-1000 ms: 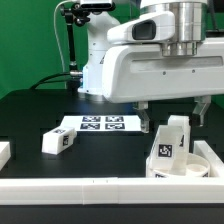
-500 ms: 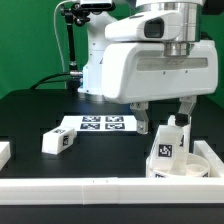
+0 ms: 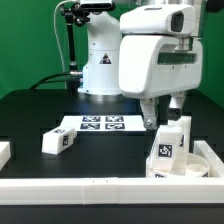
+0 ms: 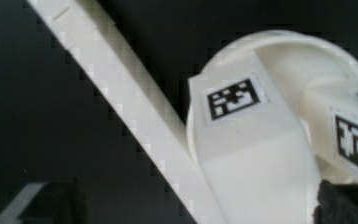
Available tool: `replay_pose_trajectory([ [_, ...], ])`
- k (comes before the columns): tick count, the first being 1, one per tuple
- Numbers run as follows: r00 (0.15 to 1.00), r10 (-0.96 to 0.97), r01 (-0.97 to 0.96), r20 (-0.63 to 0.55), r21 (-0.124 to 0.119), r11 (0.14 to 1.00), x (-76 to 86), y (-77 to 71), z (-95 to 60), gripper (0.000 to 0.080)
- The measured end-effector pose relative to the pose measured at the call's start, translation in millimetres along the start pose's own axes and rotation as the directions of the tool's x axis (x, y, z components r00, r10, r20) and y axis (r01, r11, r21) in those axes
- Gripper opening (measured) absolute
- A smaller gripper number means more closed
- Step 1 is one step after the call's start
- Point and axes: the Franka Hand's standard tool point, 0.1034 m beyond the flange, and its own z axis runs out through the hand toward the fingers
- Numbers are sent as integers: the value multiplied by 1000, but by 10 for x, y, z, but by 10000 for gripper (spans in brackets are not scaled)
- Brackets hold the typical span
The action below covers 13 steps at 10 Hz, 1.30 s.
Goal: Assemble stool
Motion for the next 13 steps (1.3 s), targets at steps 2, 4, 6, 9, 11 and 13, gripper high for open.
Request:
replay_pose_trajectory([
  [2, 998, -62, 62, 2, -1, 998, -24, 4, -4, 648],
  [4, 998, -55, 55, 3, 1, 998, -34, 3, 8, 648],
  [6, 995, -100, 100, 11, 17, 995, -54, -85, 103, 648],
  [9, 989, -142, 140, 37, 39, 989, -96, -171, 274, 648],
  [11, 987, -151, 149, 51, 52, 988, -78, -163, 329, 648],
  [13, 988, -146, 144, 52, 53, 988, -90, -164, 337, 554],
])
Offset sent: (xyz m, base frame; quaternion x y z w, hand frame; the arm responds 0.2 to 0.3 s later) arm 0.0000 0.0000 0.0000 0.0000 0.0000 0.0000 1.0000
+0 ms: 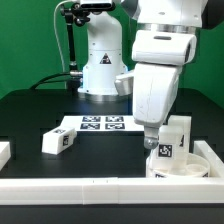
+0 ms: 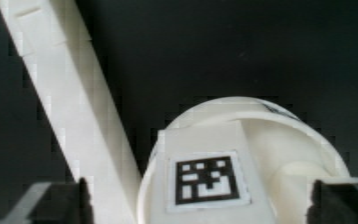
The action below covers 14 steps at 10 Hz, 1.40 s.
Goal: Assemble stool
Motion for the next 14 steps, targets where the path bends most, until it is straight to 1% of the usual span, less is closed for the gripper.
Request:
replay_pose_trajectory([
  [1, 1000, 1, -1, 0, 0, 1000, -6, 2, 1, 554],
  [2, 1000, 2, -2, 0, 1, 1000, -11, 2, 3, 328],
  [5, 1000, 9, -9, 1, 1, 1000, -23, 5, 5, 330],
  [7, 998, 64, -64, 1, 3, 998, -45, 10, 9, 330],
  [8, 990, 141, -141, 0, 5, 990, -82, 23, 14, 330],
  [9, 966, 259, -259, 1, 5, 966, -91, 24, 17, 330],
  [11, 903, 429, -429, -1, 4, 903, -92, 23, 21, 330],
  [13, 825, 566, -566, -2, 3, 825, -99, 24, 25, 330],
  [14, 760, 650, -650, -5, 9, 760, -99, 24, 27, 331],
])
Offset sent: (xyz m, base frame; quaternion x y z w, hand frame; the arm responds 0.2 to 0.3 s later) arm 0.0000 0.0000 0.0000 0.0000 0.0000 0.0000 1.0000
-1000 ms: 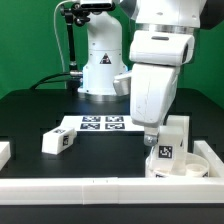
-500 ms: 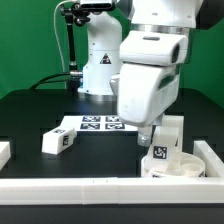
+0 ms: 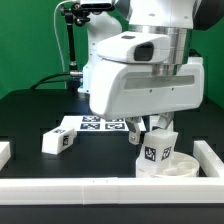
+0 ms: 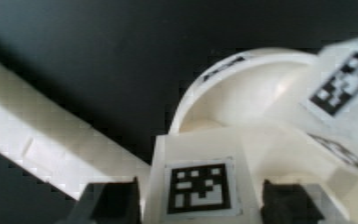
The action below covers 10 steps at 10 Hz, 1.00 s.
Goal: Assemble stool
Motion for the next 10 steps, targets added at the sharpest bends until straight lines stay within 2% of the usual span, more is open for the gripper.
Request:
replay_pose_trajectory([
  [6, 931, 365, -365, 0, 3, 931, 7, -15, 0, 331],
  [9, 793, 610, -609, -7, 20, 793, 18, -28, 4, 331],
  [10, 718, 696, -695, -3, 29, 718, 26, -40, 3, 331],
])
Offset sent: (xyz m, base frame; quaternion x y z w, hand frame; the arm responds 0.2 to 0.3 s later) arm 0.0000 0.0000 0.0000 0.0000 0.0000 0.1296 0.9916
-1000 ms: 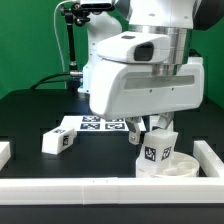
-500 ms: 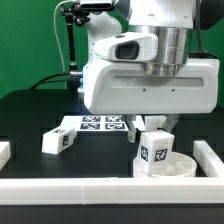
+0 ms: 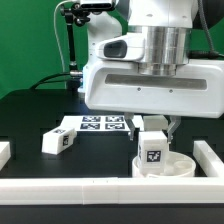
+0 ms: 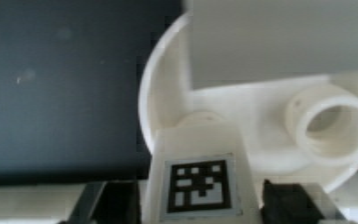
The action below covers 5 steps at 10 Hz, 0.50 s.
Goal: Assemble stool
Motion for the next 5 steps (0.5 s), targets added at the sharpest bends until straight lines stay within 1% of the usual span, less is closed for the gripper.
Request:
replay_pose_trajectory([
  [2, 985, 174, -174, 2, 9, 985, -6, -33, -3, 331],
  [5, 909, 417, -417, 10, 17, 909, -43, -155, -10, 331],
])
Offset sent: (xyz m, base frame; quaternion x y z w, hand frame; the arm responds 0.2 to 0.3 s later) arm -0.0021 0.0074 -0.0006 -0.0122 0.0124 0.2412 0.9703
